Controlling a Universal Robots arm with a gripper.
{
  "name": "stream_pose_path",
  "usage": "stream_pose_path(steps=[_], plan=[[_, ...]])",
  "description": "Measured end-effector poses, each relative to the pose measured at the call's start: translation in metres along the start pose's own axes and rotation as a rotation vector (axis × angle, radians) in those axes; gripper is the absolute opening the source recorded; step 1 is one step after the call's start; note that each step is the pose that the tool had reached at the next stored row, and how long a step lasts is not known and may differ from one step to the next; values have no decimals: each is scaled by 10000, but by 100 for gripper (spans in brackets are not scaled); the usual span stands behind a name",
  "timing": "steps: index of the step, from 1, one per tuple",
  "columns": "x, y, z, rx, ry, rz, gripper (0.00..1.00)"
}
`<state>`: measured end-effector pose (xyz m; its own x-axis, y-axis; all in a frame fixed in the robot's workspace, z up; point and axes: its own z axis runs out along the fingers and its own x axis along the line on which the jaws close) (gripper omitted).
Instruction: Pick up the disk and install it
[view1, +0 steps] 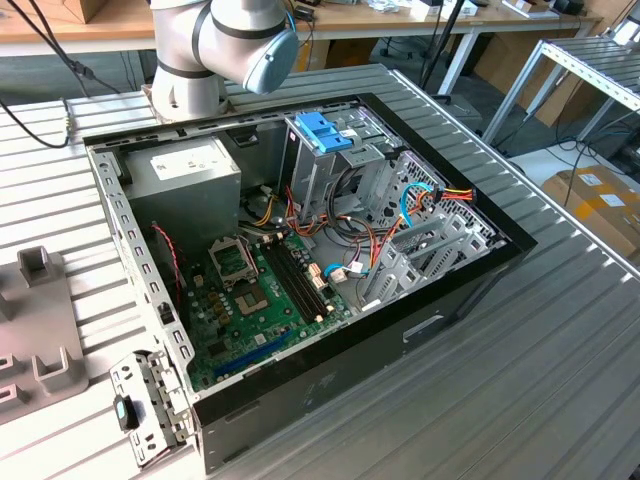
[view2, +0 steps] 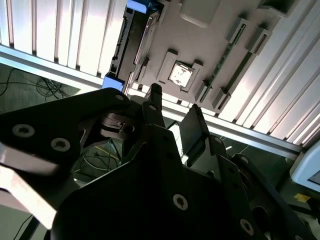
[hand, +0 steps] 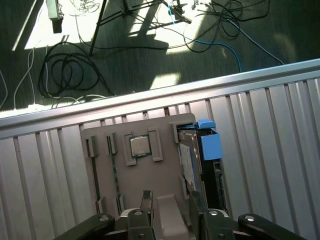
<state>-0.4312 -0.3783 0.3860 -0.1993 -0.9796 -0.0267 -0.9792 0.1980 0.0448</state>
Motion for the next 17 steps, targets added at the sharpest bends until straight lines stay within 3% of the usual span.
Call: stream_pose_path(steps=[1,3,17], plan=[[0,0,1,0,-4,0,42],[4,3,93,-2,-8,0,42],[-63,17,108,-2,-10,0,42]])
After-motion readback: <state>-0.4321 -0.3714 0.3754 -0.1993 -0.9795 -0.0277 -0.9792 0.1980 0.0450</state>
